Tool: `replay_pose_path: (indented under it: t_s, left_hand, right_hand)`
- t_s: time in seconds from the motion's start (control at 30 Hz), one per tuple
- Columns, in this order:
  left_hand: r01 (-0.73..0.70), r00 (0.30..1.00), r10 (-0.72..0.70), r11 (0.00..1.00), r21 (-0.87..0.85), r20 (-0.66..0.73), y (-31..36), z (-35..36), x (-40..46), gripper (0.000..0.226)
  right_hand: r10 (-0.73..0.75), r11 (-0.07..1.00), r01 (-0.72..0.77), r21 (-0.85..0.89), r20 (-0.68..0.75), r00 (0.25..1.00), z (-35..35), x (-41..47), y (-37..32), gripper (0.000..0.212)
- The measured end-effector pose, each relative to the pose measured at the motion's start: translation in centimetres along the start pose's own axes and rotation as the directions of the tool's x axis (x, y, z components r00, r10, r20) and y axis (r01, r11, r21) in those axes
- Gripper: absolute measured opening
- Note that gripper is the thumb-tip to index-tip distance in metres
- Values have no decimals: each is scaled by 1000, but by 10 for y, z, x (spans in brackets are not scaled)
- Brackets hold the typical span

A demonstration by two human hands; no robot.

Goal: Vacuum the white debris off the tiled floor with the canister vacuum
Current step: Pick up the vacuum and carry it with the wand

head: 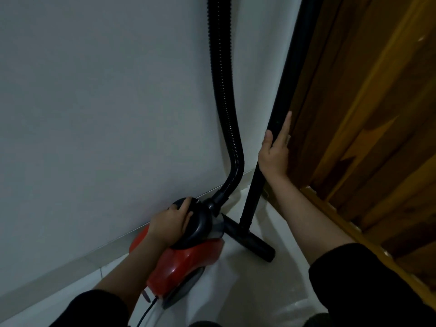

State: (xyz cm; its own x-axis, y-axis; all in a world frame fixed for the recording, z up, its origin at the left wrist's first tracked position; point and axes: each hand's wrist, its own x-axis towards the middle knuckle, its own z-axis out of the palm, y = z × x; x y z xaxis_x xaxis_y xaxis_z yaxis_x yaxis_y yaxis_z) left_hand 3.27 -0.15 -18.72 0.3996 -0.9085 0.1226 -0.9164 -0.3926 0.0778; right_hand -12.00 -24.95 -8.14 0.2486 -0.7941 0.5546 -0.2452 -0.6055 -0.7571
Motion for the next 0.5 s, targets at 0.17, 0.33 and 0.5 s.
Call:
replay_pose_path:
  t_s: [0.17, 0.33, 0.5]
  left_hand:
    - [103, 992, -104, 995, 12, 67, 15, -21, -3, 60]
    - [121, 992, -121, 992, 28, 18, 34, -38, 2, 64]
    - [109, 992, -114, 990, -90, -50, 52, -40, 13, 73]
  right_hand:
    - [138, 990, -133, -55, 100, 985, -23, -10, -19, 68]
    - [137, 990, -135, -39, 79, 987, -31, -7, -29, 83]
    - [83, 996, -82, -34, 23, 996, -28, -6, -27, 87]
